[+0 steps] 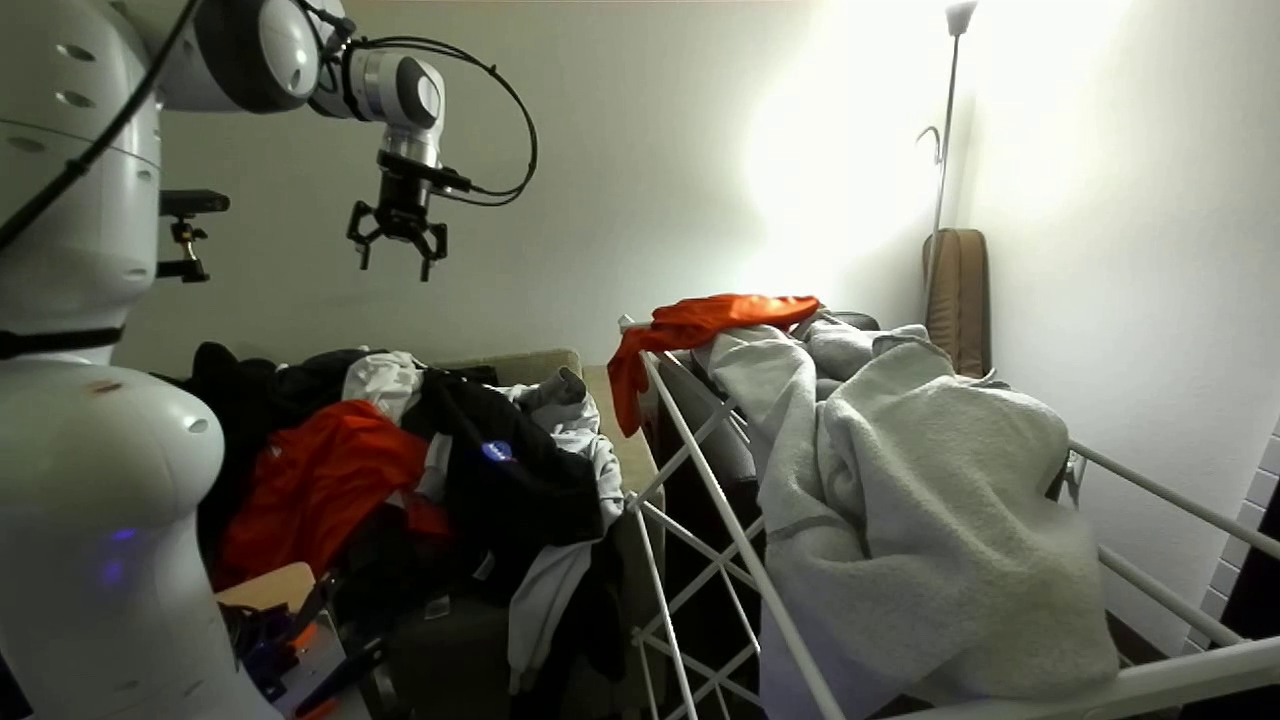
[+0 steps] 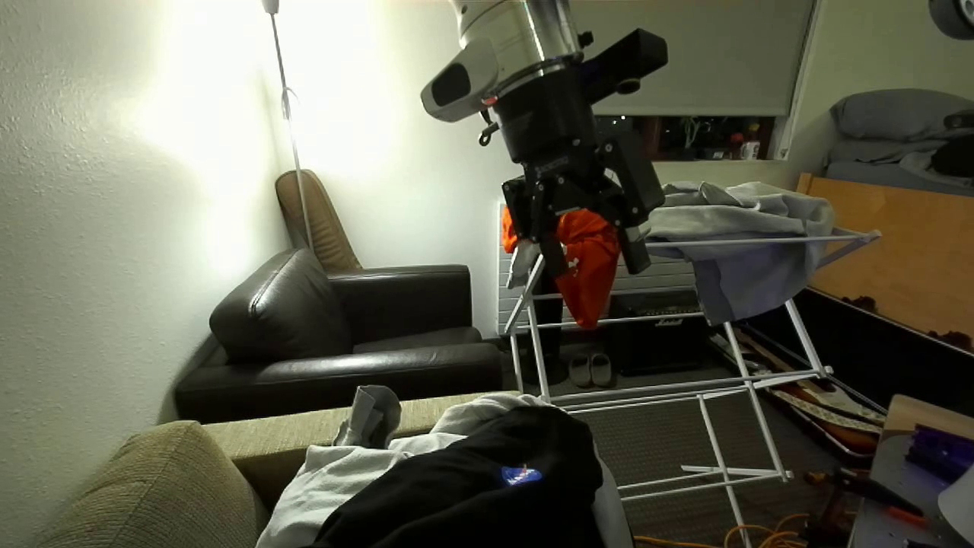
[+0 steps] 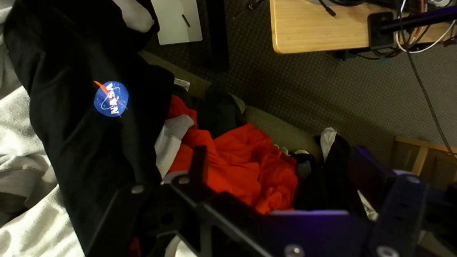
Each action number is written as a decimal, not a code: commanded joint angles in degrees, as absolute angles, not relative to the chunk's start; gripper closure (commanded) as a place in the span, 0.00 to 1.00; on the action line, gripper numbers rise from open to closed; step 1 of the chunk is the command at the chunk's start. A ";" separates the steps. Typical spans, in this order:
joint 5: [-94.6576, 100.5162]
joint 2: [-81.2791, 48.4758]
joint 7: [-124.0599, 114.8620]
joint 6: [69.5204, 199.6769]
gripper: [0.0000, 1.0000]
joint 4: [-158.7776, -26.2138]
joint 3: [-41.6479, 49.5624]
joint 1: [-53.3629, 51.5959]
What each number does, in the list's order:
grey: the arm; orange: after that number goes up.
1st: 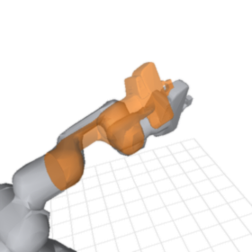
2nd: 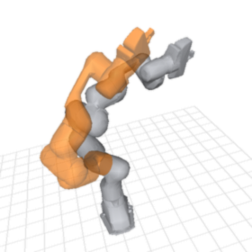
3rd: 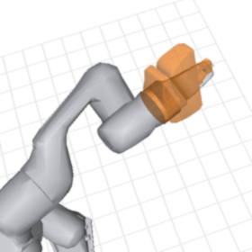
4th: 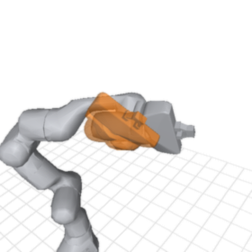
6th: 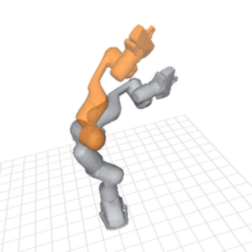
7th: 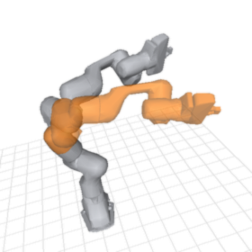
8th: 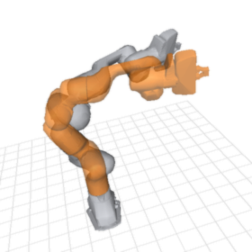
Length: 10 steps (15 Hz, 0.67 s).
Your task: Put the black shirt on the couch
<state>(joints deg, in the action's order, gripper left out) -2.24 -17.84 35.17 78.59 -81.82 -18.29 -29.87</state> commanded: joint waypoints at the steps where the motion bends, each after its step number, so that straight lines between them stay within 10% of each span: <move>1: -1.62 -11.67 32.21 82.19 0.00 -89.75 -19.93 -27.42; 10: -1.85 -0.40 19.69 89.90 0.00 -103.08 -19.71 -24.01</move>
<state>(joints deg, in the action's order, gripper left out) -1.87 -6.57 23.94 86.40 -95.65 -18.91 -25.77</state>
